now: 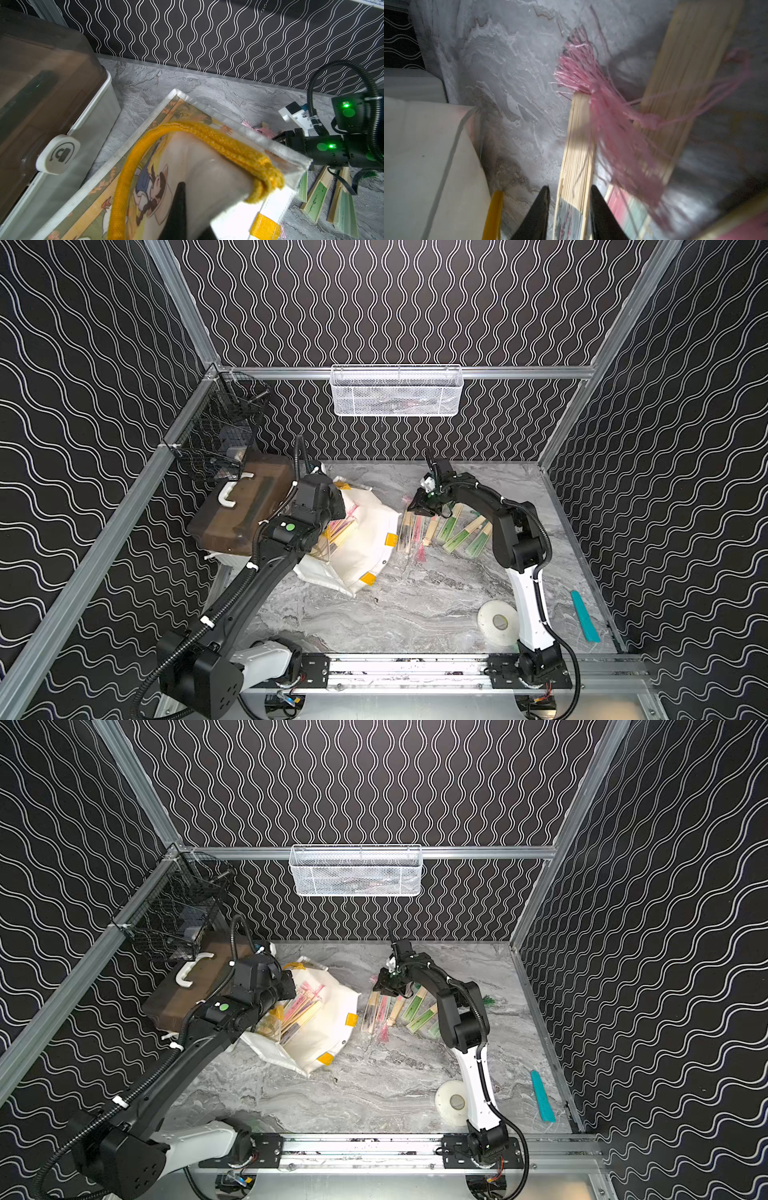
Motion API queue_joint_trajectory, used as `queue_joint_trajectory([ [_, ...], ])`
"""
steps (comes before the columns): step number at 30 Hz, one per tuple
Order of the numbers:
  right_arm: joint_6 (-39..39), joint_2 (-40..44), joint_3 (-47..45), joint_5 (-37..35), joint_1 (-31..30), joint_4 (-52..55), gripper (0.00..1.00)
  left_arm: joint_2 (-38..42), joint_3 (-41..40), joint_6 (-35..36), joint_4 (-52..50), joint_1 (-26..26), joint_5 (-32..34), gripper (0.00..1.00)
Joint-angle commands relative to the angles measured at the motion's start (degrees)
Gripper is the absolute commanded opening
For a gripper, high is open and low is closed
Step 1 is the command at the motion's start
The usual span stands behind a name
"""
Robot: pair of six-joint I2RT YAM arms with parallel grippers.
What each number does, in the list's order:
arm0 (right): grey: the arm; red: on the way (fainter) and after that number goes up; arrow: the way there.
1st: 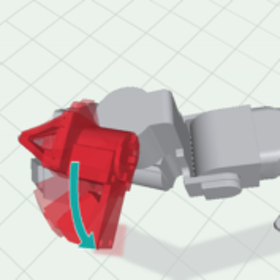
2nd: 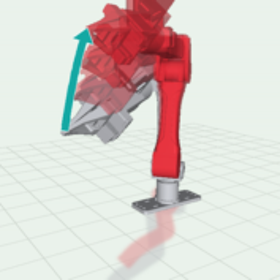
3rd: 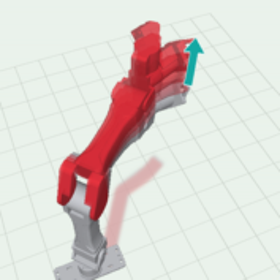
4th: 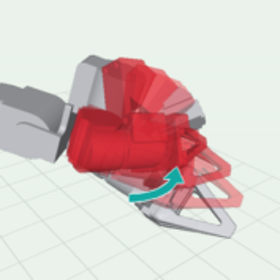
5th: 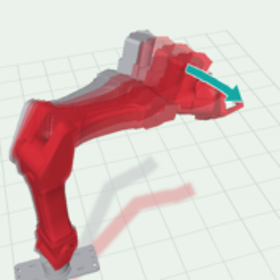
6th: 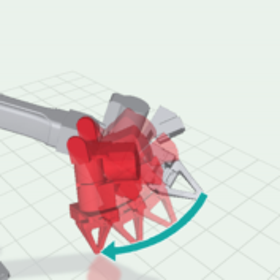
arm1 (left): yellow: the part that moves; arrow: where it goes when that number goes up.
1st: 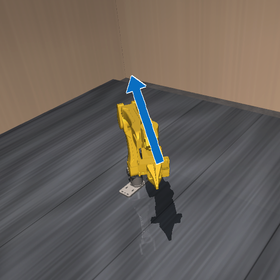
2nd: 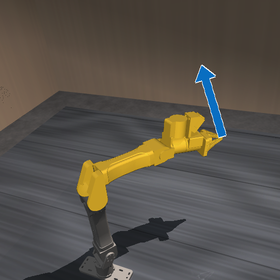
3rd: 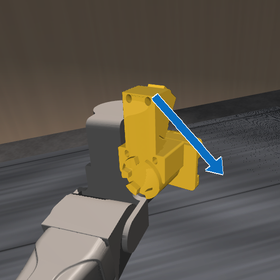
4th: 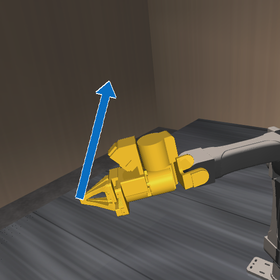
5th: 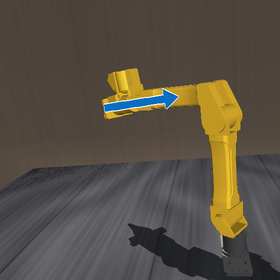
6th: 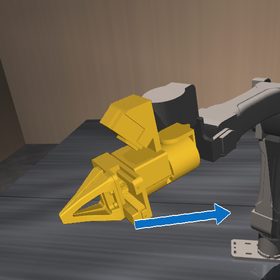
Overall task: Take out the folding fans from the tote bags
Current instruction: Place the folding fan at the center of the board.
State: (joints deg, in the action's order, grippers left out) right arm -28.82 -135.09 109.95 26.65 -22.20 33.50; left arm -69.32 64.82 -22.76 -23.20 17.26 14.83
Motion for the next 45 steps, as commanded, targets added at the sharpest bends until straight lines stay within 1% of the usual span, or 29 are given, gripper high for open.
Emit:
queue_joint_trajectory([
  [1, -1.6, -0.2, 1.0, 0.2, -0.5, -2.8, 0.35, 0.3, 0.8, -0.4, 3.3, -0.1, 0.4, 0.0],
  [5, -0.1, 2.3, 1.4, -1.2, -0.9, -1.4, 0.36, 1.0, 0.5, -0.4, 3.2, -0.1, 0.7, 0.0],
  [8, 0.8, 7.4, -1.9, -3.1, -1.0, -2.4, 0.39, 1.5, -0.2, -0.2, 3.9, -0.1, 0.0, 0.0],
  [12, 0.3, 16.7, -10.4, -4.8, -1.1, -6.3, 0.41, 1.0, -0.2, -0.6, 3.5, -0.1, -0.1, 0.0],
  [18, -3.0, 32.3, -26.7, -2.6, -2.3, -18.0, 0.42, -0.3, -0.3, -1.9, 4.8, -0.1, -0.1, 0.0],
  [21, -4.3, 38.9, -34.3, -1.3, -4.9, -25.0, 0.43, -1.4, -0.5, -2.7, 5.9, -0.1, 0.6, 0.0],
  [26, -1.4, 45.5, -39.3, -2.2, -12.0, -29.1, 0.47, -3.5, -0.3, -3.8, 8.3, -0.1, 0.1, 0.0],
  [29, 0.2, 46.8, -40.6, -1.8, -16.1, -31.2, 0.48, -4.6, 0.3, -4.2, 9.4, -0.1, -0.6, 0.0],
  [32, 0.5, 46.3, -41.8, -2.3, -18.7, -32.5, 0.49, -5.0, 0.7, -4.6, 10.0, -0.1, -1.3, 0.0],
  [38, -2.4, 40.8, -42.1, 0.2, -20.3, -35.0, 0.49, -4.3, 0.2, -5.0, 10.6, -0.1, -1.1, 0.0],
  [42, -1.1, 36.8, -39.9, -3.2, -23.2, -32.6, 0.48, -3.4, -0.1, -4.8, 10.8, -0.1, -1.0, 0.0],
  [45, -2.0, 34.6, -39.6, -3.7, -24.3, -33.9, 0.48, -3.0, -0.6, -4.7, 11.1, -0.1, -0.8, 0.0],
])
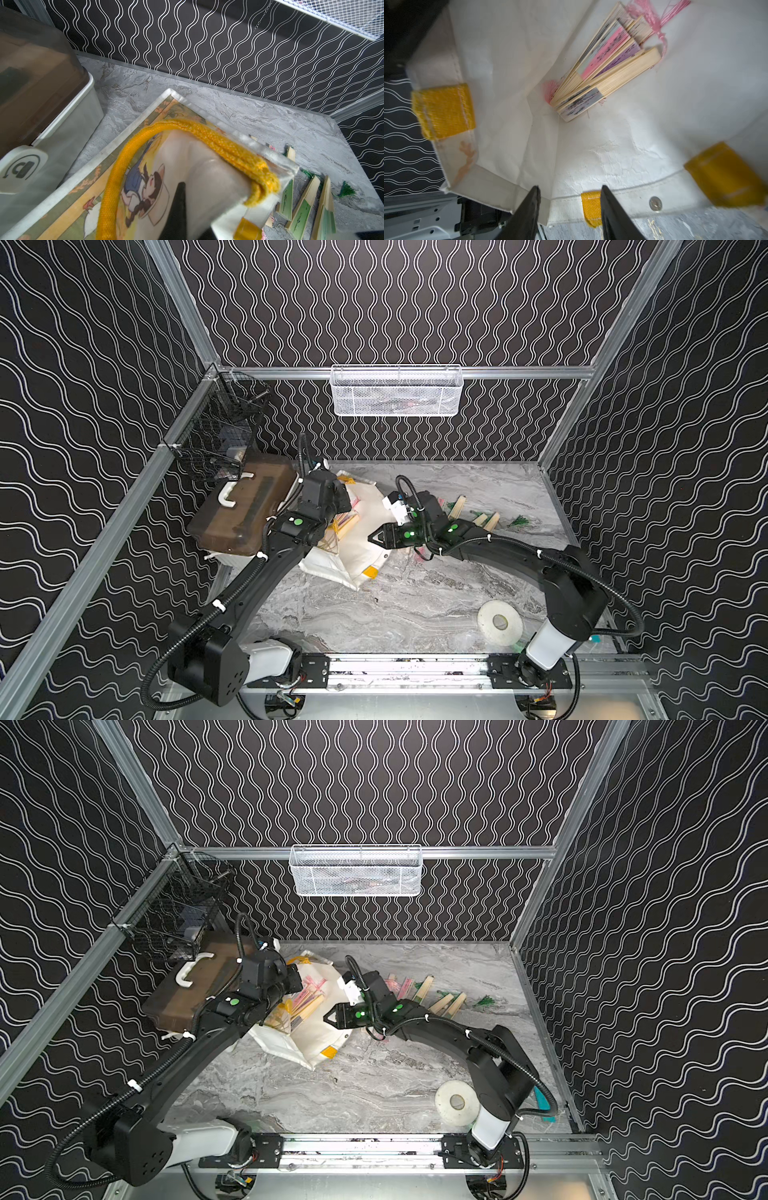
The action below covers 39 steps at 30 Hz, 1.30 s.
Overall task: Take out the folding fans from the tote bags
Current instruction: Place the folding fan at the center of the board, then pick up the folding fan from the canvas bag.
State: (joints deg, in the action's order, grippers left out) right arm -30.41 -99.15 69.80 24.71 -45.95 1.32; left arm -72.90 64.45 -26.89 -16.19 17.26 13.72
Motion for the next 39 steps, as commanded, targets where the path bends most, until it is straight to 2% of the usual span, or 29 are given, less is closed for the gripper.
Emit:
queue_joint_trajectory([
  [1, -0.7, -2.0, 0.8, -2.3, -0.8, -1.8, 0.48, 0.6, -0.3, -0.7, 4.0, -0.1, 0.2, 0.0],
  [10, -3.5, -9.7, 4.2, -5.5, -1.7, -3.5, 0.49, 0.5, -0.9, -2.3, 4.9, -0.1, -0.5, 0.0],
  [19, -3.7, -20.3, 11.2, -12.1, -5.4, -7.9, 0.54, 0.1, -2.3, -5.1, 5.6, -0.1, -4.5, 0.0],
  [23, -5.7, -24.2, 13.3, -12.2, -5.8, -10.9, 0.55, -0.2, -2.6, -6.5, 6.0, -0.1, -6.5, 0.0],
  [29, -9.1, -28.5, 16.9, -13.0, -5.7, -12.9, 0.64, 0.6, -2.2, -8.2, 6.6, -0.1, -9.6, 0.0],
  [34, -12.8, -33.1, 21.4, -13.9, -5.7, -11.0, 0.65, 2.8, -3.1, -9.8, 6.3, -0.1, -11.0, 0.0],
  [39, -15.7, -33.9, 20.8, -15.9, -5.4, -12.4, 0.73, 4.9, -4.5, -11.3, 5.2, -0.1, -13.0, 0.0],
])
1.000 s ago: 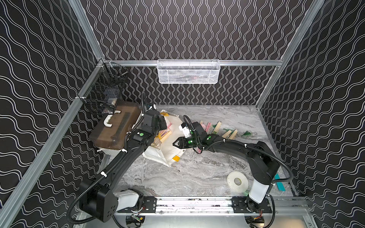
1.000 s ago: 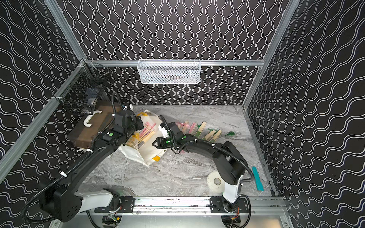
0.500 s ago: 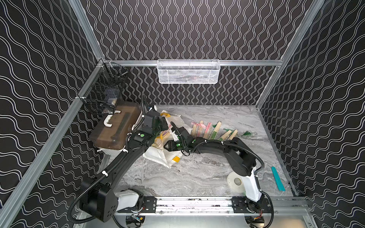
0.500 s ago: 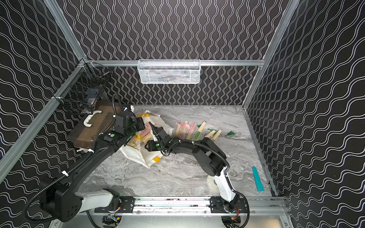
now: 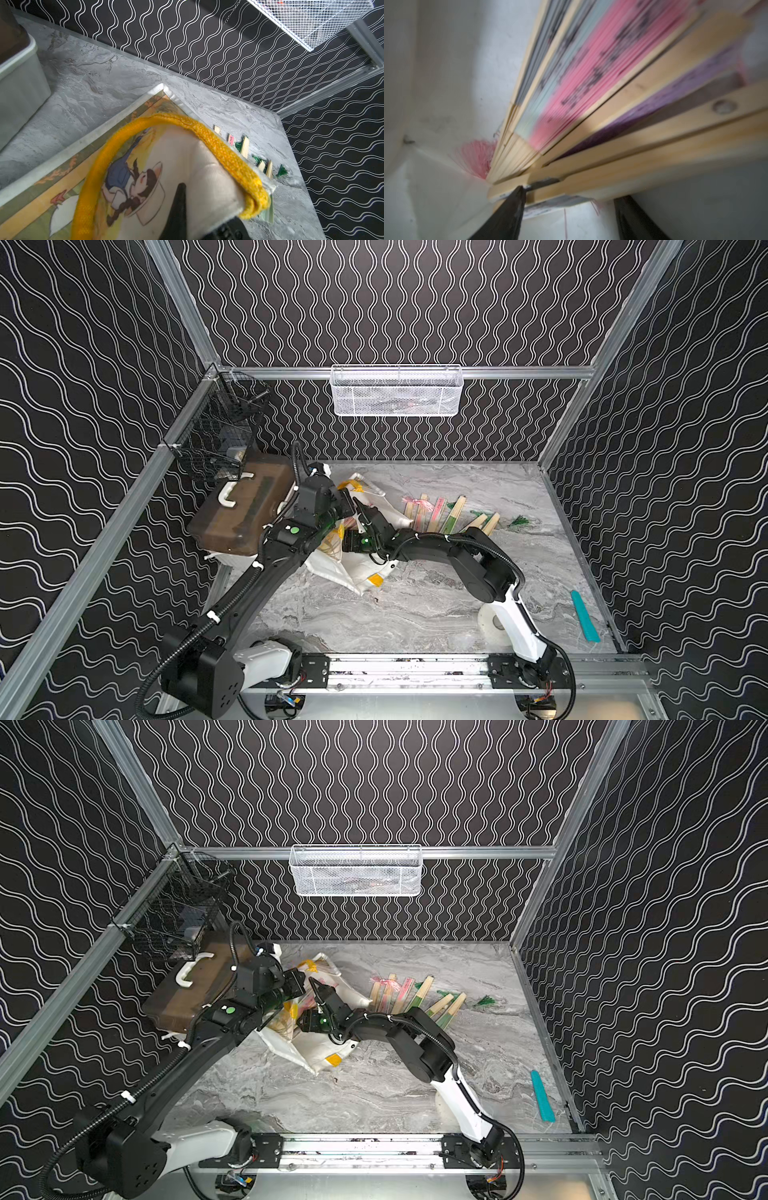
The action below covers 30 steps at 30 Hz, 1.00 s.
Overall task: Take out the folding fans from the tote bags
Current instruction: Pick up the folding fan from the canvas bag.
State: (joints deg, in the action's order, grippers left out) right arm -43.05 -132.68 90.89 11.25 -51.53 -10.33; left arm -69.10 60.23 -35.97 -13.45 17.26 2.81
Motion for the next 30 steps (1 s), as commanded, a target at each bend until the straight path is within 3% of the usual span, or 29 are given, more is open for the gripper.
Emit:
queue_joint_trajectory([
  [1, -3.5, -0.2, -0.8, -3.0, 0.3, -1.4, 0.73, 1.5, -0.6, -2.2, 2.0, -0.1, -2.0, 0.0],
  [6, -6.1, 0.7, -4.3, -4.5, 1.6, -4.7, 0.73, 3.9, -1.7, -1.9, -0.4, -0.1, -1.2, 0.0],
  [19, -8.4, 2.1, -9.5, -4.0, 3.0, -13.6, 0.54, 5.9, -6.7, -4.0, -1.7, -0.1, -2.0, 0.0],
  [30, -11.8, -0.6, -7.4, -2.3, 3.3, -15.0, 0.6, 6.0, -6.8, -4.0, -2.6, -0.1, -2.4, 0.0],
])
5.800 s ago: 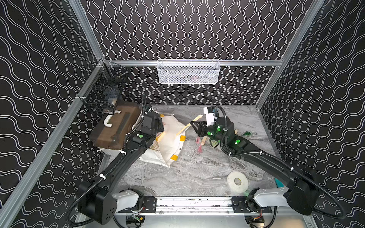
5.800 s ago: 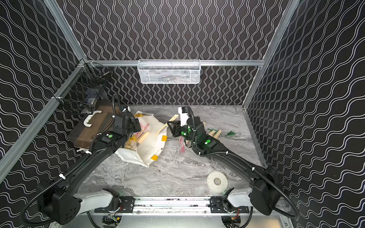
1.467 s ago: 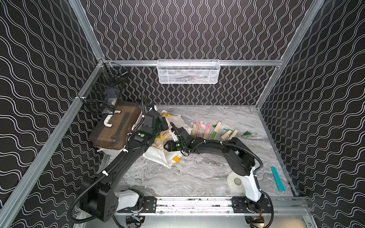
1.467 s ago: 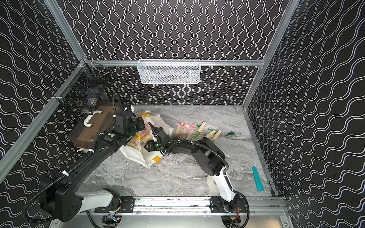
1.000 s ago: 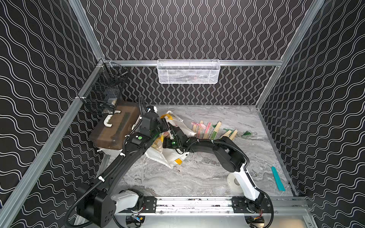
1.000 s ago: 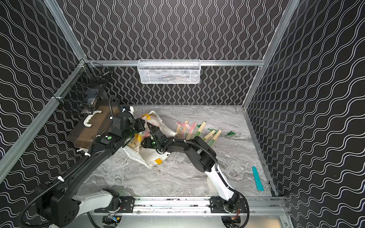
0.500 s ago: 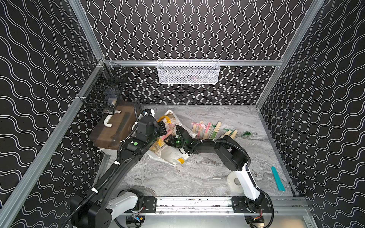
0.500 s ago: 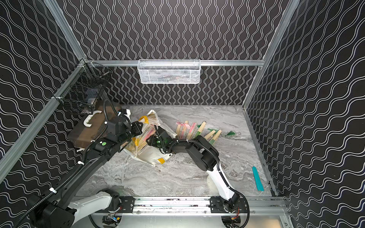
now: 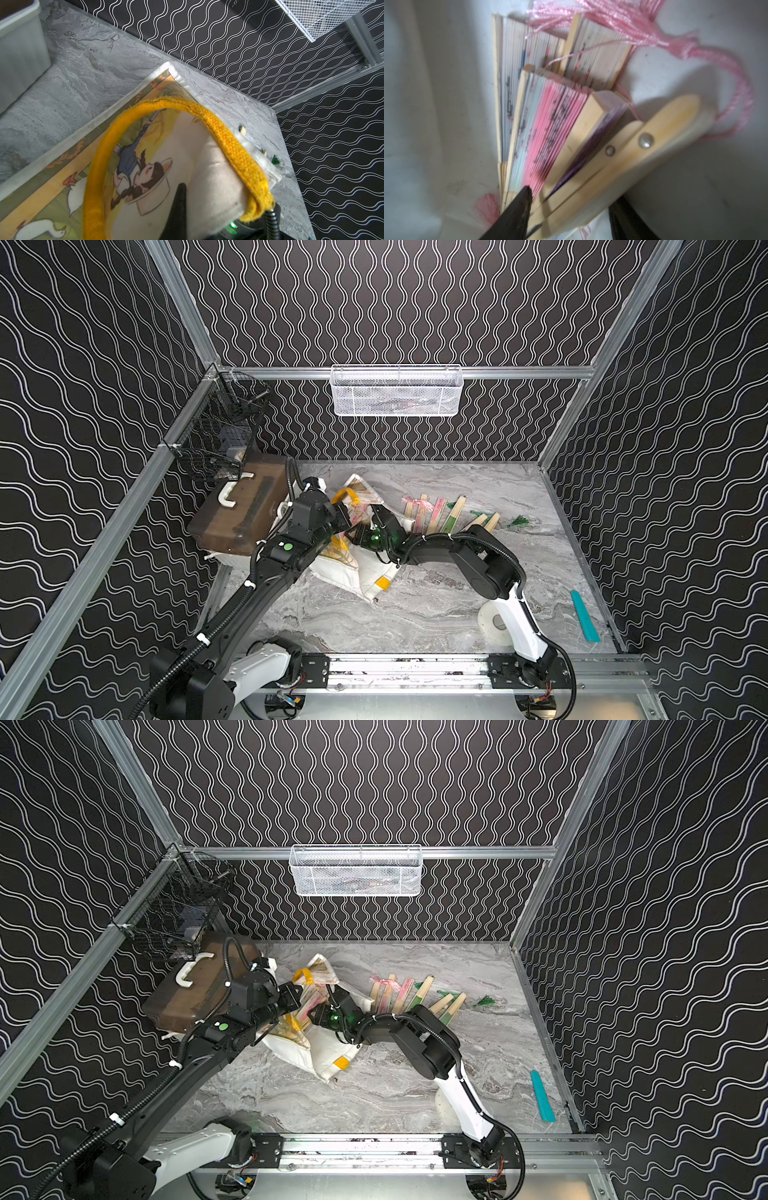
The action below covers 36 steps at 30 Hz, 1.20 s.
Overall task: Take out the folding fans from the tote bags
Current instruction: Pick up the folding fan from the canvas bag.
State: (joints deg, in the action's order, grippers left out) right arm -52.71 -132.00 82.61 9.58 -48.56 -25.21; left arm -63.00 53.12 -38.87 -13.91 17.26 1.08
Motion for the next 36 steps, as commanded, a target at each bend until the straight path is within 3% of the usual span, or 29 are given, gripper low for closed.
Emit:
queue_joint_trajectory([
  [1, -2.5, -1.7, 1.2, -0.3, 0.4, -0.3, 0.59, -0.1, 0.3, -1.1, -1.9, -0.1, -0.7, 0.0],
  [15, -0.6, 2.3, -4.0, 3.1, 0.5, -7.6, 0.35, -2.3, 1.3, 0.3, -2.0, -0.1, 0.6, 0.0],
  [23, -0.4, 4.6, -6.9, 4.0, 0.6, -10.5, 0.3, -3.0, 1.4, 1.6, -1.7, -0.1, 2.5, 0.0],
  [31, -1.3, 3.1, -5.9, 4.3, 0.9, -11.0, 0.32, -1.9, 2.0, 2.3, -1.9, -0.1, 3.0, 0.0],
  [36, -4.5, -0.8, -2.8, 6.4, 1.9, -10.9, 0.5, -1.6, 1.3, 1.9, -1.0, -0.1, 0.2, 0.0],
])
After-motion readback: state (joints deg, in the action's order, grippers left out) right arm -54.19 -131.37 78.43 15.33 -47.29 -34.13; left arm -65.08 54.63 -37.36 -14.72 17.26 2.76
